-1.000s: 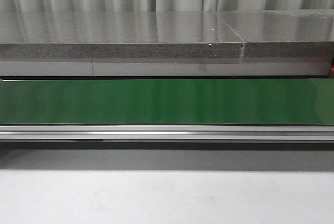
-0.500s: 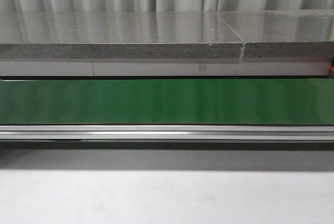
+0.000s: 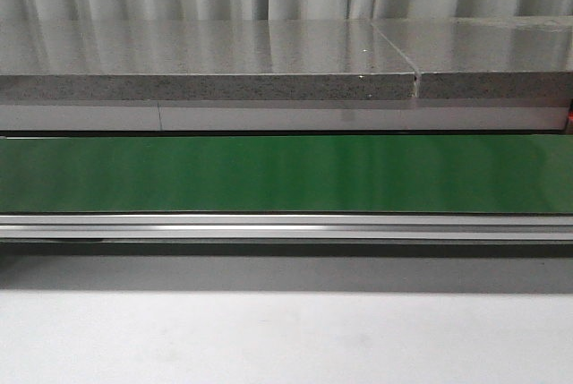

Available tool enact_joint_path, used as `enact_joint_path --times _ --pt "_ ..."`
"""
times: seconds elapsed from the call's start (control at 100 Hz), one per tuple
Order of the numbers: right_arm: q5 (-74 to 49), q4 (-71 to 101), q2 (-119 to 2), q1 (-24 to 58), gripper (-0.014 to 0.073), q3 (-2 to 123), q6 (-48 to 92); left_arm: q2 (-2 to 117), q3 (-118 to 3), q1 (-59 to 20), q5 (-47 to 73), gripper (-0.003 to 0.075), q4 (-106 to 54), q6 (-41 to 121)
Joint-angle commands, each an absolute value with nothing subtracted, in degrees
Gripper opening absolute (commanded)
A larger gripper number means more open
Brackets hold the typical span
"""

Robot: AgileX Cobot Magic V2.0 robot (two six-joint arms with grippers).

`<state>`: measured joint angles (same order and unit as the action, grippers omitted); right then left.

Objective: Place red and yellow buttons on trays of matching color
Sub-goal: 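Carry the yellow button into the yellow tray and release it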

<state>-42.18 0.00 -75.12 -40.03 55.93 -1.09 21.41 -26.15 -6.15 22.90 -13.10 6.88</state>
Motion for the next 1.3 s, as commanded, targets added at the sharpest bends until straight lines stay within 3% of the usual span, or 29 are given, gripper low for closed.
enact_joint_path --times 0.0,0.63,1.29 --pt "-38.6 -1.6 -75.0 -40.4 0.0211 57.3 -2.1 21.7 -27.7 -6.6 18.7 -0.0019 -13.5 7.0" --pt "-27.2 -6.1 -80.3 -43.7 0.0211 50.8 -8.1 21.7 -27.7 -6.6 18.7 -0.0019 -13.5 7.0" --pt "-24.2 -8.0 -87.9 -43.7 0.0211 49.7 -8.1 21.7 -27.7 -6.6 18.7 -0.0019 -13.5 7.0"
